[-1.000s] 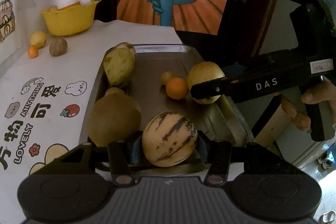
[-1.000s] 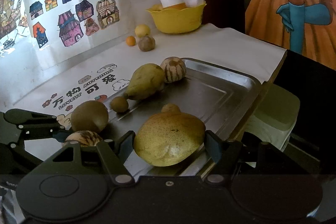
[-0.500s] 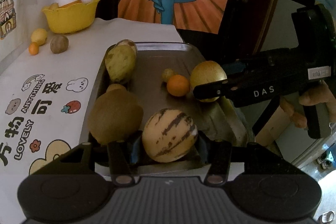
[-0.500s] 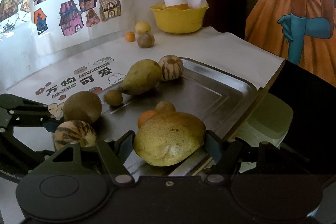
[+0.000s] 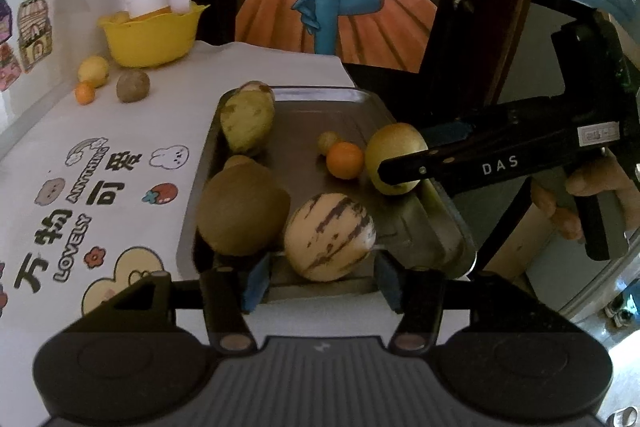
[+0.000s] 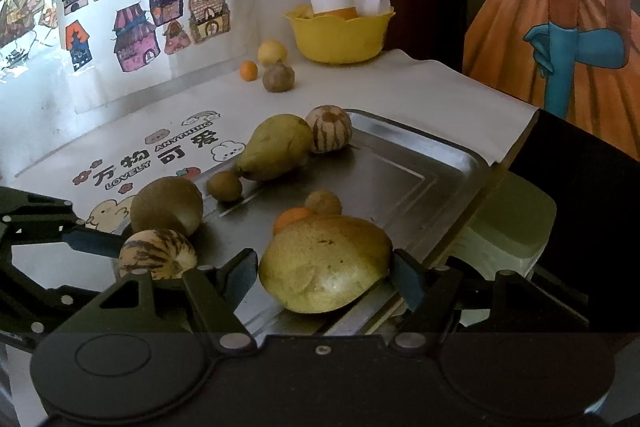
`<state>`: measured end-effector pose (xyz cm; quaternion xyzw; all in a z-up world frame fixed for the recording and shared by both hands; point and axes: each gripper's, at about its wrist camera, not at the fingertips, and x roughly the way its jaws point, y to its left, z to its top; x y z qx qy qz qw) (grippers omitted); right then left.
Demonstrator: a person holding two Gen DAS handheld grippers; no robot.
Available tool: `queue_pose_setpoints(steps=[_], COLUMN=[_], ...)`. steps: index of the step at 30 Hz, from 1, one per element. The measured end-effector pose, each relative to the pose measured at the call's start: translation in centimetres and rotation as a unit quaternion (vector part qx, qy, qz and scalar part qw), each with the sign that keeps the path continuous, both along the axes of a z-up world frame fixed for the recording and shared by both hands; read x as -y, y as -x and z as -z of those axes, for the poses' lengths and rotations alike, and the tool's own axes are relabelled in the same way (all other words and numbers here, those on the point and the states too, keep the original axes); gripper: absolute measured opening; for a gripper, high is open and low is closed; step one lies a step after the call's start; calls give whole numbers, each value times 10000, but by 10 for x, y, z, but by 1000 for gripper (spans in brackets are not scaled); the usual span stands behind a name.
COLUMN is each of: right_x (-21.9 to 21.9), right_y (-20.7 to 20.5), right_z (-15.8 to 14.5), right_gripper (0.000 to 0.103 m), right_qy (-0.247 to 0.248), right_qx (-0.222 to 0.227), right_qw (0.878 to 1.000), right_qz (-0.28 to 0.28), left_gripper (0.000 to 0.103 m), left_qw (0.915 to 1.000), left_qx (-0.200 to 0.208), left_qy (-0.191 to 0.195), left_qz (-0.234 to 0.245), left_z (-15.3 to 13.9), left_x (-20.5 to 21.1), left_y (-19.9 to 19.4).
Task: Organize fruits
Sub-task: 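Lower the pear and gourd onto the tray and open both tools, then withdraw both open tools away from the metal tray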
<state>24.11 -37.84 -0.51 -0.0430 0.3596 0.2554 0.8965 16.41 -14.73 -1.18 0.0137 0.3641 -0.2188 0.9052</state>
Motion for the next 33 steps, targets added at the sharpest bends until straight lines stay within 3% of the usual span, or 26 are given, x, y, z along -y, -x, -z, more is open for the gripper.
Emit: queue_pose_setpoints(steps=[7,14,23,26,33], right_x=[6,0,-30,-41,-81], right_y=[23,61,120,139,164], right_z=[-19,-32,-64,-73,-81], right_gripper=[83,95,102,102,102], right_qy=[-204,-343,-84,-212,-213], right_qx=[137,189,-338,-684,-1237], right_qw=[9996,9986,9961,9928,9886], right_qz=[111,348,814,965,827], left_gripper=[75,102,102,102,103], left_qw=[9997,9984,9967,9974,9966], left_qx=[128,158,-65,-247,-256], left_qy=[178,374,382,246,-132], left_qz=[-108,-403,-712,-639,-772], left_z=[-13,-25,-43,-53,-77], left_x=[-15,-37,-71,-84,-115], left_y=[18,34,55,62,77])
